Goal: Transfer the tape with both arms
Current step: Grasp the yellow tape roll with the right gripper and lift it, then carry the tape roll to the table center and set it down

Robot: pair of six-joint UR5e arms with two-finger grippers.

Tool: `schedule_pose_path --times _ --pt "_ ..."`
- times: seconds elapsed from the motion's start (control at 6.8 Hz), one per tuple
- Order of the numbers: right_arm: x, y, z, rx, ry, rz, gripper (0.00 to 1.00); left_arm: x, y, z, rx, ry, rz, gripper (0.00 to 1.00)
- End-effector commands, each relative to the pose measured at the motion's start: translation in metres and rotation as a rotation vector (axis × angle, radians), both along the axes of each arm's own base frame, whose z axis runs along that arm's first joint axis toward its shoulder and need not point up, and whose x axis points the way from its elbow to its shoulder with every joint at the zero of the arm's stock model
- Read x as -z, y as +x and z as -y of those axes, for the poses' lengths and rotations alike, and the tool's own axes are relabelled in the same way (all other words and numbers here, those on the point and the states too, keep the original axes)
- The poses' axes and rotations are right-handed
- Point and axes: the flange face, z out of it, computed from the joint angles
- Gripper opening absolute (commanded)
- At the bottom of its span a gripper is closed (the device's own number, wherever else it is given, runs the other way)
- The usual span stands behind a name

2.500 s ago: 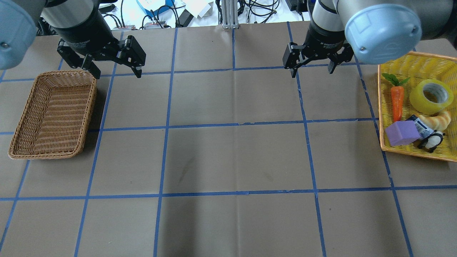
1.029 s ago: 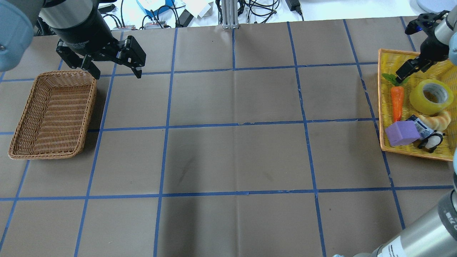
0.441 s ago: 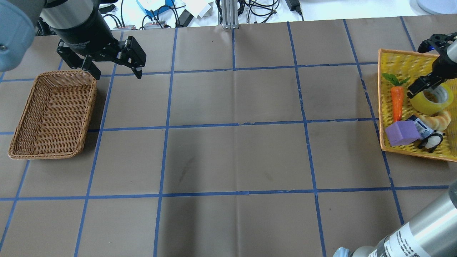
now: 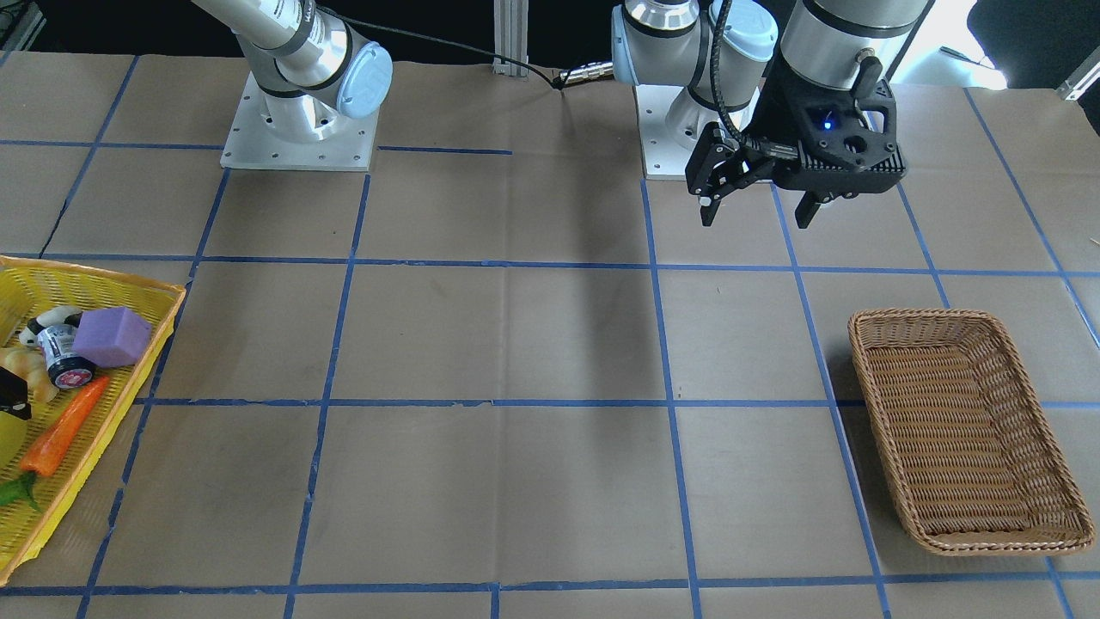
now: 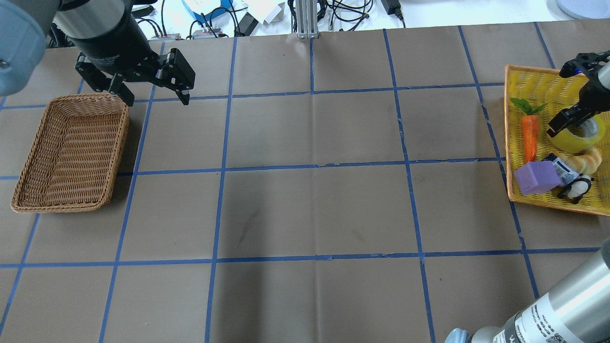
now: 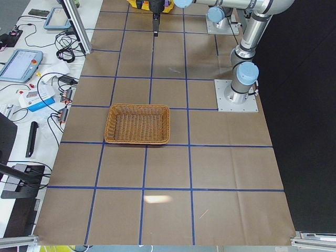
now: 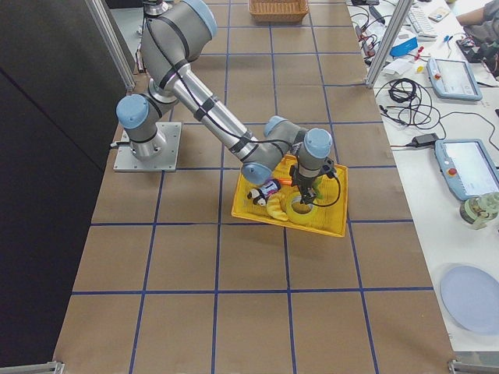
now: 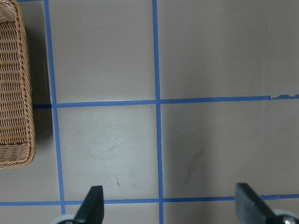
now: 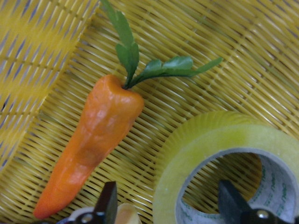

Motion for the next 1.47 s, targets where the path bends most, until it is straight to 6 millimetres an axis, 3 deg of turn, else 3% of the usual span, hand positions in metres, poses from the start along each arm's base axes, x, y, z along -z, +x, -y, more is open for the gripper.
schedule_pose_path --times 0.0,0.29,0.44,0.59,0.74,1.03,1.18,1.32 --pt "0.002 -0.002 -0.002 -0.017 0.005 0.002 0.03 0.000 0.000 0.000 -0.001 0.000 -0.001 1.00" --pt "-0.016 0.002 -0.001 -0.003 0.003 -0.002 0.01 0.000 0.001 0.000 -0.001 0.000 0.000 1.00" --pt "-0.051 0.023 -0.006 0.035 0.013 0.006 0.02 0.000 0.001 0.000 -0.001 0.000 0.000 1.00" --pt "-0.098 0.096 -0.001 0.015 0.003 -0.007 0.03 0.000 0.001 0.000 -0.001 0.000 0.000 1.00" --pt "-0.138 0.182 -0.005 0.032 -0.004 -0.025 0.03 0.000 0.001 0.000 -0.003 0.000 0.000 1.00" --pt "-0.146 0.375 -0.032 0.097 0.064 0.014 0.07 0.000 0.001 0.000 -0.003 0.000 0.000 1.00" --pt "-0.140 0.451 -0.050 0.137 0.077 0.002 0.14 0.000 0.001 0.000 -0.003 0.000 0.000 1.00" --pt "-0.128 0.519 -0.074 0.230 0.106 0.051 0.15 -0.001 0.002 0.000 -0.004 -0.002 0.000 1.00"
